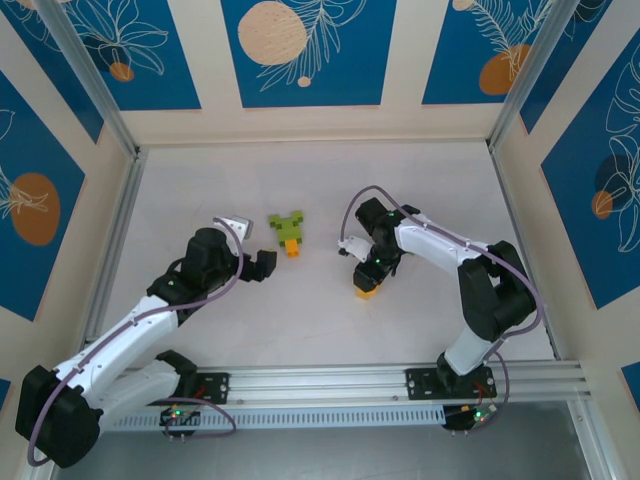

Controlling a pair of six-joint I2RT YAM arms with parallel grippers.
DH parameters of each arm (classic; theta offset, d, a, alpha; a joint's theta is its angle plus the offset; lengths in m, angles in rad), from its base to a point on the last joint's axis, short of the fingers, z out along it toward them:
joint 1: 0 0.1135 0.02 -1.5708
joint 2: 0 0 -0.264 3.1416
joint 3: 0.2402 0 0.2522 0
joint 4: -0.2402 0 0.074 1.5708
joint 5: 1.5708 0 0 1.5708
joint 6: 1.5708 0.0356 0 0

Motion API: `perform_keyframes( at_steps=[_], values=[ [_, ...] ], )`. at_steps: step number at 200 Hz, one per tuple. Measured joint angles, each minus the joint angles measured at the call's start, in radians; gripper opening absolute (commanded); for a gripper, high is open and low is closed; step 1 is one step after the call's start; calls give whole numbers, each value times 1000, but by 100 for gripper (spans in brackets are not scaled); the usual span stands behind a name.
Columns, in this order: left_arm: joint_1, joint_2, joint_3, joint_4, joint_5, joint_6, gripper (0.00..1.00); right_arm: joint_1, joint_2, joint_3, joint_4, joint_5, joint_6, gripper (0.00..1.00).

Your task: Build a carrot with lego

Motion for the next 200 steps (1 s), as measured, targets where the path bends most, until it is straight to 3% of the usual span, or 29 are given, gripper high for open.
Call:
perform_keyframes(
  at_steps=[129, 200],
  values=[
    [0, -23, 0, -3, 1, 0, 99, 23, 0, -3, 2, 27, -37, 34],
    [0, -32, 0, -7, 8, 0, 99, 88, -5, -15, 19, 105, -44, 34]
  ],
)
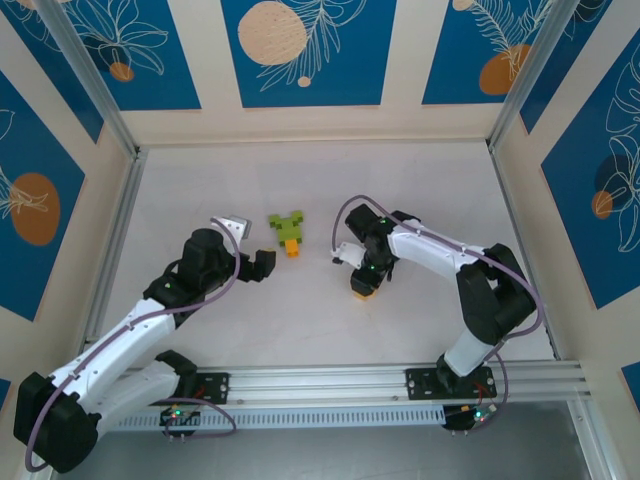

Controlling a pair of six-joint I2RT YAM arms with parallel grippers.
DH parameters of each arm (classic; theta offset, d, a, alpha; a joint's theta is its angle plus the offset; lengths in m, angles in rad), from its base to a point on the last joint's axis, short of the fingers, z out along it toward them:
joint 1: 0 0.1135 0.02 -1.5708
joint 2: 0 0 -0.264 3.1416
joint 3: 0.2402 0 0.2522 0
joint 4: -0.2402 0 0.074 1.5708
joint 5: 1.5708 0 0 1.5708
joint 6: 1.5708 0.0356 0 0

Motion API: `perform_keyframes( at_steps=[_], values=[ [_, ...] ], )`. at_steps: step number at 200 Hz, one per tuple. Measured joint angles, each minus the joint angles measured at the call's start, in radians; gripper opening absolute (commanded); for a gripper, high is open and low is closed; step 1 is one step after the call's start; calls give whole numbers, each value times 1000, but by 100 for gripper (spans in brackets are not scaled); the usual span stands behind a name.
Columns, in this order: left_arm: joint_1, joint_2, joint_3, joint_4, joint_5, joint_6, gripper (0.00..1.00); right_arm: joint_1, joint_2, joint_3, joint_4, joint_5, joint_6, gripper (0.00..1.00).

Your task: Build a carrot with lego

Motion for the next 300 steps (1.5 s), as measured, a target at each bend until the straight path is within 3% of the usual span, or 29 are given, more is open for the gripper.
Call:
perform_keyframes(
  at_steps=[113, 168, 216, 257, 300],
  values=[
    [0, 0, 0, -3, 0, 1, 99, 80, 98, 95, -74, 96, 95, 28],
    [0, 3, 0, -3, -1, 11, 99, 124, 203, 262, -121, 109, 389, 31],
    [0, 16, 0, -4, -1, 19, 99, 156, 195, 249, -57, 103, 650, 32],
    [0, 32, 0, -4, -1, 19, 99, 164, 162, 203, -5, 106, 714, 32],
    [0, 34, 0, -4, -1, 19, 99, 182, 147, 183, 17, 111, 719, 41]
  ],
)
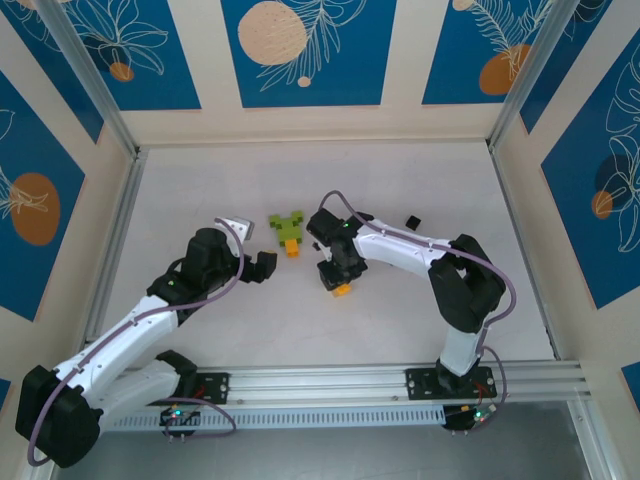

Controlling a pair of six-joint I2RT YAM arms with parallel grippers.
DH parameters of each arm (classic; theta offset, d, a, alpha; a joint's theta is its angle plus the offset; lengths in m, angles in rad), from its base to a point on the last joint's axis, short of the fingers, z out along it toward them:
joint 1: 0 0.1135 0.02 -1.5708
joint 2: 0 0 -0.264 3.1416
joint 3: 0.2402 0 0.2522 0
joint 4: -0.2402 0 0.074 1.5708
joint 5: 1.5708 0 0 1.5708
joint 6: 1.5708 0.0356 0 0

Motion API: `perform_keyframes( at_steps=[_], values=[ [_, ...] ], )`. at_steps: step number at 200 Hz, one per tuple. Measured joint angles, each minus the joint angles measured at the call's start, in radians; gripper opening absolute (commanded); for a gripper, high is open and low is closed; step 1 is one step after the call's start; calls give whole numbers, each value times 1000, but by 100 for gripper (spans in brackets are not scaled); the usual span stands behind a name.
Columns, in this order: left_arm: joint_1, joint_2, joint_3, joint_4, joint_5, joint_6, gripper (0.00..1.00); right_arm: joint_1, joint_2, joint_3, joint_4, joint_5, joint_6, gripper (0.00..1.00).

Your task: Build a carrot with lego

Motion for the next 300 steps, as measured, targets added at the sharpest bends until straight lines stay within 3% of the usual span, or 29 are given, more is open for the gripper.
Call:
perform_keyframes(
  at_steps=[40, 77, 101, 130, 152, 177, 231, 300],
  values=[
    [0, 1, 0, 0, 0, 0, 99, 6, -20, 0, -4, 0, -10, 60],
    [0, 1, 0, 0, 0, 0, 99, 3, -107, 12, -31, 0, -24, 64],
    [0, 1, 1, 0, 0, 0, 99, -36, -187, 26, -47, -4, -50, 64],
    [0, 1, 1, 0, 1, 0, 99, -214, -243, 26, -43, -1, -134, 64],
    [0, 1, 1, 0, 1, 0, 99, -353, -206, 5, -11, 10, -221, 63],
    [0, 1, 1, 0, 1, 0, 99, -443, -106, -9, 6, 18, -302, 63],
    [0, 10, 2, 1, 13, 0, 99, -497, 32, -20, 35, 18, -391, 62],
    [0, 10, 2, 1, 15, 0, 99, -501, 66, -20, 51, 17, -413, 58]
  ],
)
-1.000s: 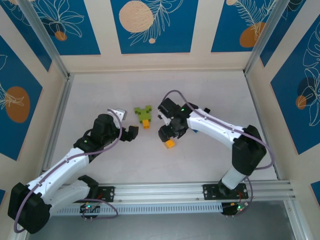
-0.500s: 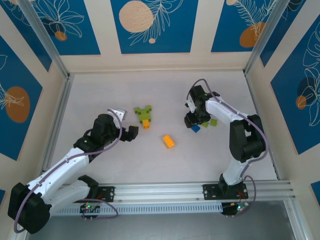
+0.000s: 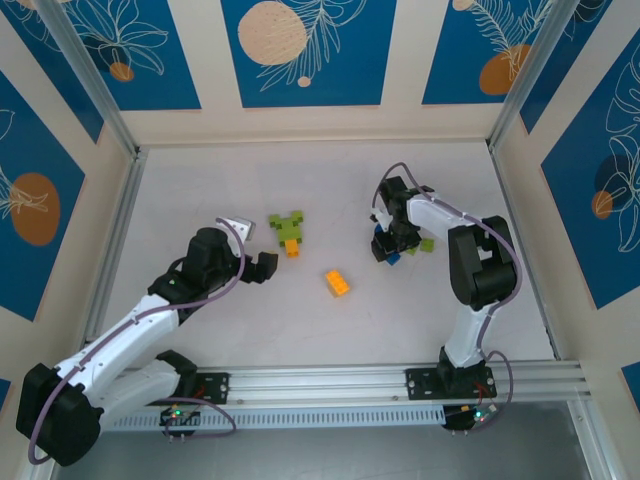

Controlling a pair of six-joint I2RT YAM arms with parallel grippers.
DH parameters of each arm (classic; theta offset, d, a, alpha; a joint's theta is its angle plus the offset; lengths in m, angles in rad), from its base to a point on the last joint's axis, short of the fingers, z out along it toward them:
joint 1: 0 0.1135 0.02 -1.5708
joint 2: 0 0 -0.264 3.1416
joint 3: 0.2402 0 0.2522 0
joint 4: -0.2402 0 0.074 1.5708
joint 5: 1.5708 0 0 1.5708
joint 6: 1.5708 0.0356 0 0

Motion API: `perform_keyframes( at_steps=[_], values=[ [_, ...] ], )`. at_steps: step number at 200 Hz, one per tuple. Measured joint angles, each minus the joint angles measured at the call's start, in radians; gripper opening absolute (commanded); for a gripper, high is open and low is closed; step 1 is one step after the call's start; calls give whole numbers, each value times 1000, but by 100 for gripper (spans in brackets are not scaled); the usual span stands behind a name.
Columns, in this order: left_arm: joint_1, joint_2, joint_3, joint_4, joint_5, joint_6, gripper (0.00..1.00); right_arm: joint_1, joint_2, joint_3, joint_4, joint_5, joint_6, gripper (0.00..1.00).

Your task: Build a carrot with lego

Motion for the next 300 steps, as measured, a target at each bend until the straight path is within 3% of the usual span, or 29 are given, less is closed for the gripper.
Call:
perform_keyframes(
  at_steps=[56, 140, 188, 300],
  values=[
    [0, 0, 0, 0, 0, 0, 99, 3, 53, 1, 13, 1, -4, 52],
    [0, 10, 10, 0, 0, 7, 99, 3, 55, 35, 13, -38, -11, 51],
    [0, 10, 10, 0, 0, 7, 99, 3, 59, 42, 12, -45, -18, 40],
    [0, 10, 10, 0, 0, 7, 99, 35, -5, 12, -2, -59, 50, 31]
  ],
)
